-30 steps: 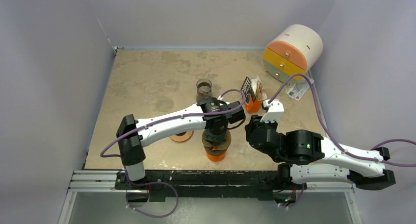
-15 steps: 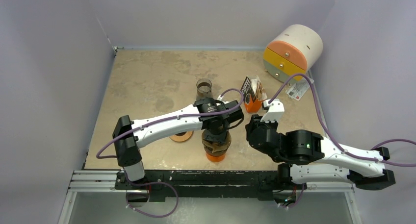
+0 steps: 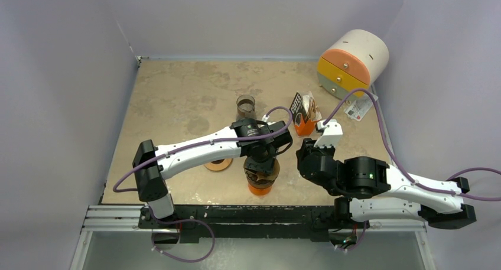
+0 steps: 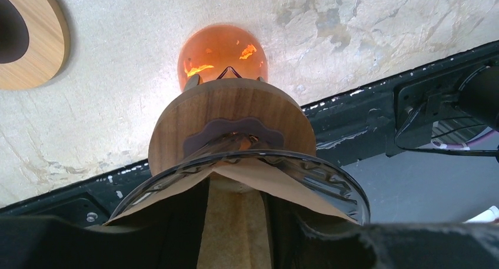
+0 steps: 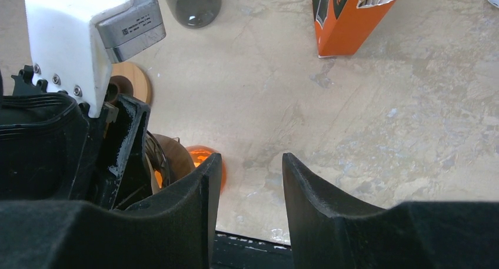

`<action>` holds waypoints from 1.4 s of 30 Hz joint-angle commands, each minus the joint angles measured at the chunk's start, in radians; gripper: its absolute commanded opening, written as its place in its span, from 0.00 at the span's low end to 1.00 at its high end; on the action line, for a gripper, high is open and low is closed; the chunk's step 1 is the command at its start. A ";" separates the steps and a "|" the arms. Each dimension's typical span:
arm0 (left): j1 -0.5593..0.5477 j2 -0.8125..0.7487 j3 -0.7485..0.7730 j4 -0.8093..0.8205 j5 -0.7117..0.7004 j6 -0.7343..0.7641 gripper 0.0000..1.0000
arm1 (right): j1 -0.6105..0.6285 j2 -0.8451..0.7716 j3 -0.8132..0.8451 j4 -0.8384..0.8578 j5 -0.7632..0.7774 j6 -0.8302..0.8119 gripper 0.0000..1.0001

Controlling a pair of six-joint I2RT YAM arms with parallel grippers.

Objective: Place the coffee filter in the dripper
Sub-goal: Place the coffee filter in the coffee dripper.

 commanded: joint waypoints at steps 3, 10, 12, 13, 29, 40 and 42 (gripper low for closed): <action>-0.003 -0.003 -0.020 0.004 0.002 0.020 0.28 | -0.006 0.003 0.007 -0.018 0.042 0.012 0.46; -0.004 -0.008 -0.008 -0.004 0.000 0.024 0.00 | -0.005 0.006 0.010 -0.012 0.039 0.012 0.46; -0.003 -0.011 -0.010 -0.005 -0.002 0.024 0.00 | -0.005 0.007 0.009 -0.011 0.037 0.012 0.46; -0.003 -0.011 -0.010 -0.006 -0.003 0.024 0.00 | -0.005 0.006 0.008 -0.011 0.037 0.013 0.46; -0.003 -0.041 0.065 -0.012 0.024 0.071 0.00 | -0.005 -0.002 0.014 -0.012 0.025 0.012 0.46; -0.003 -0.089 0.095 -0.070 0.037 0.088 0.00 | -0.005 0.020 0.026 -0.009 0.008 0.010 0.46; -0.003 -0.111 0.081 -0.071 0.049 0.086 0.00 | -0.005 0.026 0.030 -0.002 0.003 0.007 0.46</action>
